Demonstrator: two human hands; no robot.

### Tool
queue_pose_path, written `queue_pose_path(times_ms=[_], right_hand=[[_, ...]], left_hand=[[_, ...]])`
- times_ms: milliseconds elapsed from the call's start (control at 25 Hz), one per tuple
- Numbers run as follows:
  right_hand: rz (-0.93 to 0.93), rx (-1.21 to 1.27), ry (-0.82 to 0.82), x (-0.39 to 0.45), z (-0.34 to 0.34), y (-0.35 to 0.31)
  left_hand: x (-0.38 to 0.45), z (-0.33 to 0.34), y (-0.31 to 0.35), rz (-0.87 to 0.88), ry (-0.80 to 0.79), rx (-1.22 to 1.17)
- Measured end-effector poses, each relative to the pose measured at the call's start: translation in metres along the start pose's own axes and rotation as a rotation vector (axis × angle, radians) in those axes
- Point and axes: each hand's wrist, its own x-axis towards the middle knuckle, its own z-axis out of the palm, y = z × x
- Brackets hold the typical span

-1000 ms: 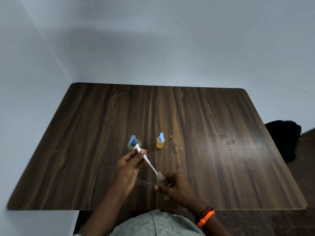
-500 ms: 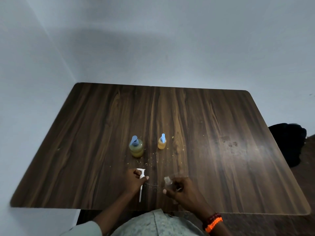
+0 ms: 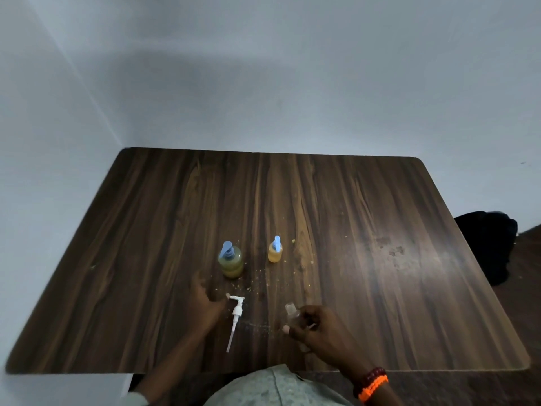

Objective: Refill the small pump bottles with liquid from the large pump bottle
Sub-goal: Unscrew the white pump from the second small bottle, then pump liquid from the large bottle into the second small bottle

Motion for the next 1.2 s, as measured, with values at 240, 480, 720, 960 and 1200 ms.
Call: queue_pose_path(times_ms=[240, 480, 720, 960, 1200], right_hand=[[0.007, -0.003, -0.012, 0.000, 0.002, -0.005], [0.010, 0.016, 0.011, 0.002, 0.004, 0.001], [0.003, -0.004, -0.020, 0.010, 0.002, -0.002], [-0.014, 0.006, -0.015, 0.015, -0.006, -0.003], [-0.026, 0.019, 0.040, 0.014, -0.018, 0.011]], left_hand=[[0.043, -0.016, 0.038, 0.448, -0.298, 0.234], [0.039, 0.002, 0.031, 0.432, -0.105, 0.118], [0.027, 0.012, -0.005, 0.264, -0.054, 0.279], [0.036, 0.010, -0.008, 0.196, -0.129, 0.069], [0.024, 0.006, 0.032, 0.166, -0.219, -0.033]])
